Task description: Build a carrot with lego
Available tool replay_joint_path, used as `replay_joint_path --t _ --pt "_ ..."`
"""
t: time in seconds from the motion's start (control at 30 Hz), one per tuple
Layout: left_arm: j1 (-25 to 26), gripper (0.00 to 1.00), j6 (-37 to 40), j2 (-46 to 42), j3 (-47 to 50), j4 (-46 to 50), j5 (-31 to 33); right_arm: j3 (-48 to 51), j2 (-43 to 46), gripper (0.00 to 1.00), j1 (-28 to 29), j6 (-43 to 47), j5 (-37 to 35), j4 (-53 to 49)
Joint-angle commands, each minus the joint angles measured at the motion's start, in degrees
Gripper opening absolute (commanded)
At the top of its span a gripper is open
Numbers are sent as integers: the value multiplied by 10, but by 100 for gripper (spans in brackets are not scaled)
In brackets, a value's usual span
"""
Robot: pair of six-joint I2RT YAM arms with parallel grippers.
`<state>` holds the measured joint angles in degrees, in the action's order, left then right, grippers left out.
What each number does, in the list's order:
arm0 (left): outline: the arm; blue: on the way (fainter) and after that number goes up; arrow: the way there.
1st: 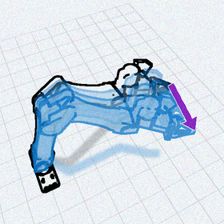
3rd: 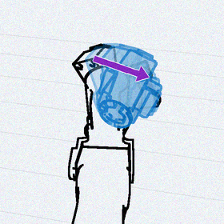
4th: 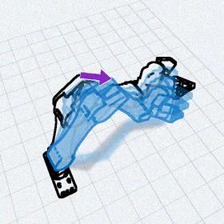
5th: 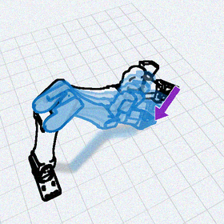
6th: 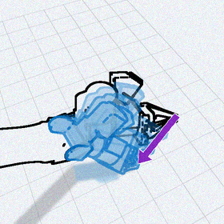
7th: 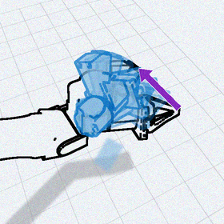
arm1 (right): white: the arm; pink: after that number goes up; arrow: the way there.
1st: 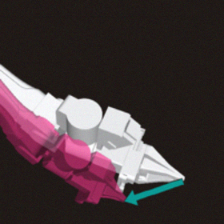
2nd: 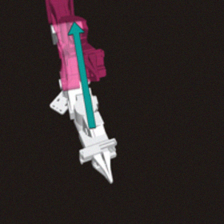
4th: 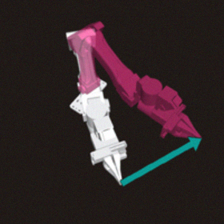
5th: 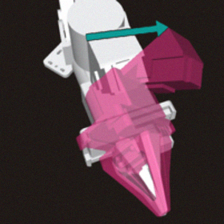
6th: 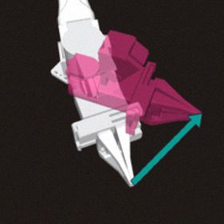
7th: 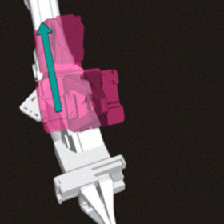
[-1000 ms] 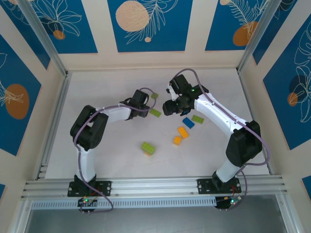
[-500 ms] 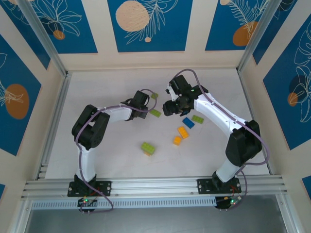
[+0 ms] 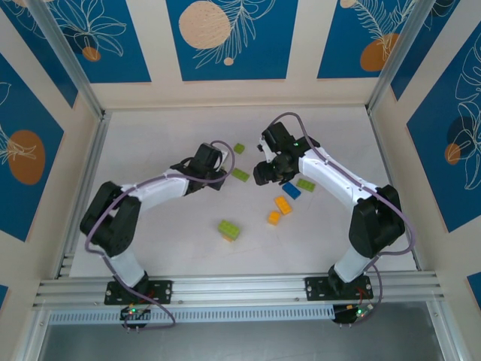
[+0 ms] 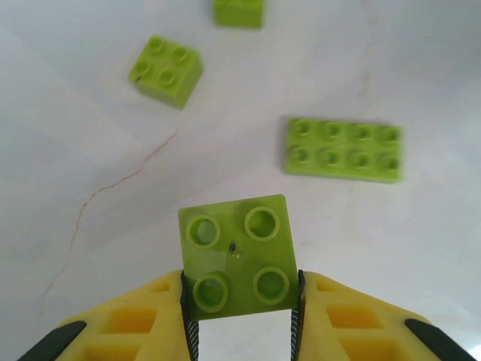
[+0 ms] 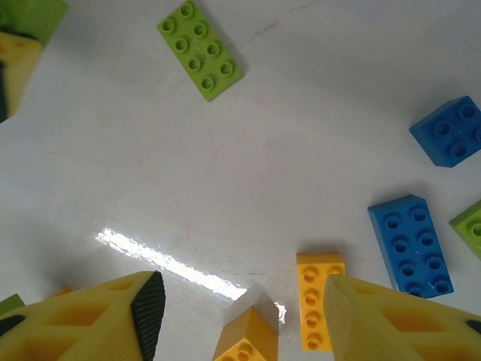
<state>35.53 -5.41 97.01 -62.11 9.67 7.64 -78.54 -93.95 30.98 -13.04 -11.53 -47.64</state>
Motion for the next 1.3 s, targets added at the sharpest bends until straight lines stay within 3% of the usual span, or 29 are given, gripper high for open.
replay_joint_path --t 0.0,0.67,1.03,1.27 --pt "25 33 7 -25 10 33 -41 13 5 60 -2 3 18 6" --pt "120 34 -14 146 -86 21 -41 30 48 60 -7 3 -2 -8" --pt "122 56 -11 139 -87 36 -45 44 54 60 -17 1 0 1" --pt "104 62 6 83 -79 64 -44 40 61 60 -27 7 -2 1"
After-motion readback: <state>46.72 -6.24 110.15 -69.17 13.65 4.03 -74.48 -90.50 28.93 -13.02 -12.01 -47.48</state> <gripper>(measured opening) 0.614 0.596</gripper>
